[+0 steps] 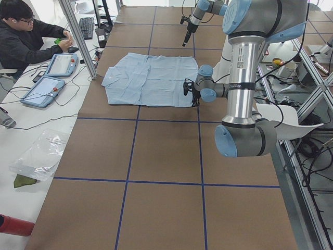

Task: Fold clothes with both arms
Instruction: 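Adjust both grippers at the hem corners and grasp the hem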

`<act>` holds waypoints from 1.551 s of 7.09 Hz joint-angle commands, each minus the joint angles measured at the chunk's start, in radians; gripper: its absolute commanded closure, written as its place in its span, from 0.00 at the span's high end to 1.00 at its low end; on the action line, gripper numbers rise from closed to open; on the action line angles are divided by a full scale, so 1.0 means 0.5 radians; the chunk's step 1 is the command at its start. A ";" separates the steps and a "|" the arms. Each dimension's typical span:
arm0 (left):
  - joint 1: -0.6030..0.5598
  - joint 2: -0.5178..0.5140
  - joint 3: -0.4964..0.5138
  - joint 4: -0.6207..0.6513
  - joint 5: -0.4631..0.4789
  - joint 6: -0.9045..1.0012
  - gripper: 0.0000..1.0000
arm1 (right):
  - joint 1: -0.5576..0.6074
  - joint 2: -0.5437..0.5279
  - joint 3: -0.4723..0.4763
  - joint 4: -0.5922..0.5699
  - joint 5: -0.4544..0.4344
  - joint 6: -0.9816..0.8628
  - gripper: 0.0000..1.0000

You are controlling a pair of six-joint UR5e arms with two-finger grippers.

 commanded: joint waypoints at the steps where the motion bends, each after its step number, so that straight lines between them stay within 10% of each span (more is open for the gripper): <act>1: 0.002 -0.006 0.020 0.001 0.004 0.000 0.42 | 0.000 0.000 0.000 0.000 0.000 0.000 1.00; 8: -0.059 -0.150 0.152 -0.006 0.004 0.126 0.37 | -0.003 0.000 -0.003 0.000 -0.003 0.000 1.00; 10: -0.066 -0.150 0.146 -0.006 -0.002 0.126 0.02 | -0.003 0.000 0.000 0.000 -0.003 0.000 1.00; 11: -0.084 -0.147 0.130 -0.006 -0.002 0.129 0.00 | -0.003 0.000 0.000 0.000 -0.003 0.000 1.00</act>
